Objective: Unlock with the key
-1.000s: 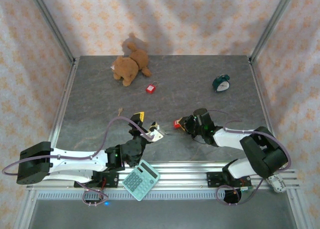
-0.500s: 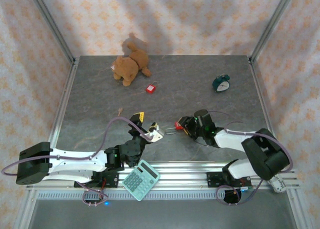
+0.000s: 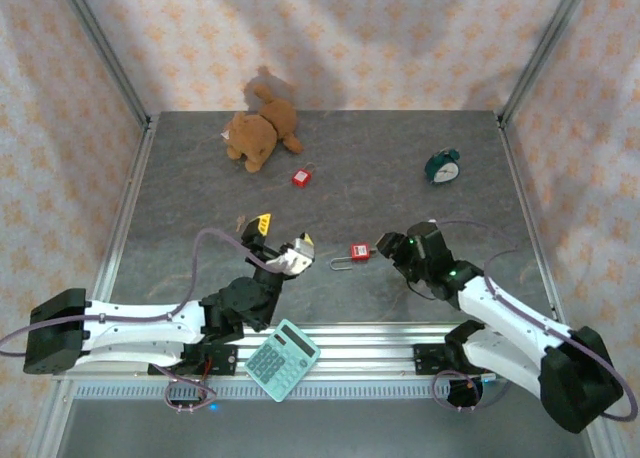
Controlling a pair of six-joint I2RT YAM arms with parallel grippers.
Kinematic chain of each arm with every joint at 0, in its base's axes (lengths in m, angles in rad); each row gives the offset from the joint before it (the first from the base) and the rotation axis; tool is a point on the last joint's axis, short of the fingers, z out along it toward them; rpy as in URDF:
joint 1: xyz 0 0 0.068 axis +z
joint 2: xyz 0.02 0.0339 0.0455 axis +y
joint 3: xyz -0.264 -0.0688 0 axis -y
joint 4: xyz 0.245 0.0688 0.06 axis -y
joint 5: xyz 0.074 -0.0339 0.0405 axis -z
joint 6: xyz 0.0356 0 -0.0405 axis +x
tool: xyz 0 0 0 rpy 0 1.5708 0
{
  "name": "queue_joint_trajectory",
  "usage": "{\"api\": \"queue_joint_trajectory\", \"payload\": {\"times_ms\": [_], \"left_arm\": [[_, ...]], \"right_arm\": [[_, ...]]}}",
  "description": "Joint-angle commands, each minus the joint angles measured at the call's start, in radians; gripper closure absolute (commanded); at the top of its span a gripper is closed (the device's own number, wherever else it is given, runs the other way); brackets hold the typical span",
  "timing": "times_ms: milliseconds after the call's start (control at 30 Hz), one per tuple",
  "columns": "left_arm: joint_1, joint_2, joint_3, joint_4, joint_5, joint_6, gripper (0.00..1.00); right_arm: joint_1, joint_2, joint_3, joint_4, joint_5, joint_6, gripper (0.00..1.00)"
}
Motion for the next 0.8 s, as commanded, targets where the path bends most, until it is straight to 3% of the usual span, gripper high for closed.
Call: {"api": "queue_joint_trajectory", "payload": {"times_ms": [0,133,400,533,767], "left_arm": [[0.052,-0.042,0.102,-0.208,-0.041,-0.202,0.05],[0.221,-0.076,0.216,-0.608,0.064,-0.527,0.04],[0.539,-0.007,0.398,-0.938,0.208,-0.930,0.08],[0.646,0.118,0.483,-1.015,0.352,-1.008,0.09],[0.702,0.539,0.772,-1.152,0.545,-0.970,0.14]], "right_arm": [[-0.003,-0.050,0.094,-0.136,0.111,-0.112,0.35],[-0.004,-0.041,0.159,-0.165,0.136,-0.174,0.35],[-0.004,-0.036,0.164,-0.134,0.181,-0.173,0.35],[-0.005,-0.044,0.156,-0.131,0.200,-0.182,0.35],[-0.005,-0.046,0.133,-0.094,0.136,-0.253,0.34]]}}
